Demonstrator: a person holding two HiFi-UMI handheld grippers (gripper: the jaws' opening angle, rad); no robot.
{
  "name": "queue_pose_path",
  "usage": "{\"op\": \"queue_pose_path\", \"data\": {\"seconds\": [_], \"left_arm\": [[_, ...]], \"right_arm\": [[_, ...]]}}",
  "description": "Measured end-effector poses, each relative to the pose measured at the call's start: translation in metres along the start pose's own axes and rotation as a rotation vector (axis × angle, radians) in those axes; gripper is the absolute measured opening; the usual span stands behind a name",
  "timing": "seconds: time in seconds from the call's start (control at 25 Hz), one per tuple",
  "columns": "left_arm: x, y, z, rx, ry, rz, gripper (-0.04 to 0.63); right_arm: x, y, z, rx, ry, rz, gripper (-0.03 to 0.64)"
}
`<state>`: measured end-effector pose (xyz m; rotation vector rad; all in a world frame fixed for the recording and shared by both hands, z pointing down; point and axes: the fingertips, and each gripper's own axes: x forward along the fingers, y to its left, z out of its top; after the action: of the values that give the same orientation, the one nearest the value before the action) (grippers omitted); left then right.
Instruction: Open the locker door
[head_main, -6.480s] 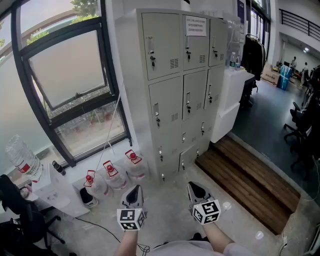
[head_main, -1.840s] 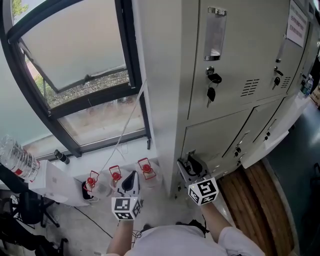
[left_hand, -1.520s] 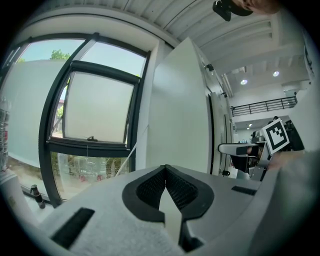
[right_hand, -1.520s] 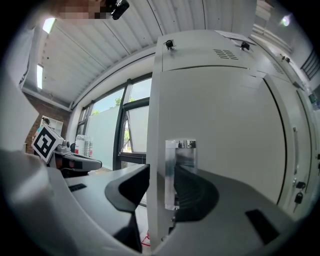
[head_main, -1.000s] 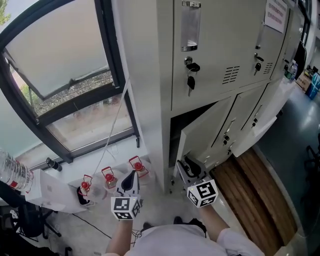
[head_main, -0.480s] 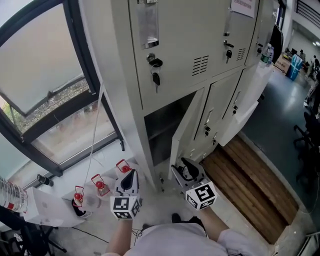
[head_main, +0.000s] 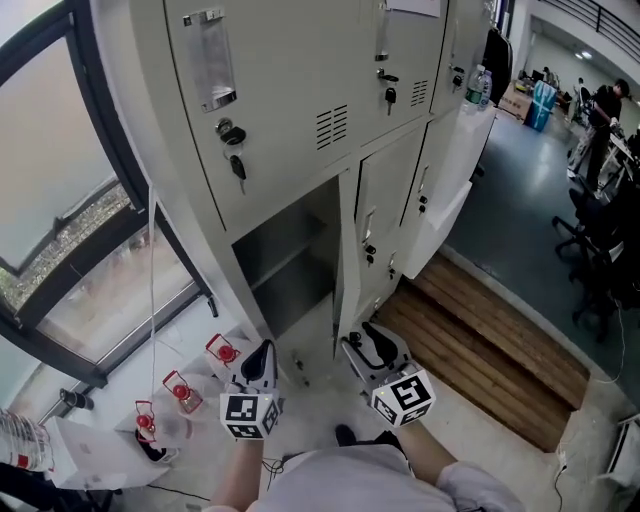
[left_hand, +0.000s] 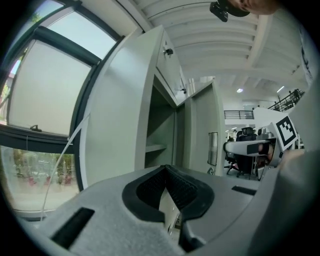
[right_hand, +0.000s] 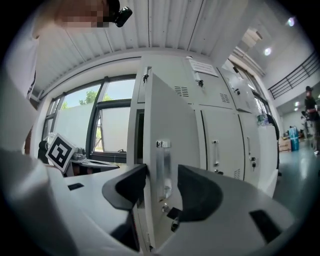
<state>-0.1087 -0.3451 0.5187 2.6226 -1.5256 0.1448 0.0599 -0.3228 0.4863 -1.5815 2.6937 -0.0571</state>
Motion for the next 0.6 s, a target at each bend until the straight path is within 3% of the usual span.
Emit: {"op": "queue_pose_path", "data": {"seconds": [0.32,0.48,0.6], "left_arm": [[0.025,-0.041,-0.002,0.010,0.004,-0.116,0.002],[0.036,-0.059,0.001,0.022,-0.001,-0.157,0.003],[0.042,-0.070,0.002,0.036,-0.003,-0.179,0.002]], "right_arm": [[-0.042,-0.049,-0.002,0.062,-0.022,-0.166,0.181],[-0.067,-0.082,0.001,0.038,-0.025,-0.311,0.075],[-0.085,-0.097,0.007,0.043,-0.059,-0.370,0.033]]}}
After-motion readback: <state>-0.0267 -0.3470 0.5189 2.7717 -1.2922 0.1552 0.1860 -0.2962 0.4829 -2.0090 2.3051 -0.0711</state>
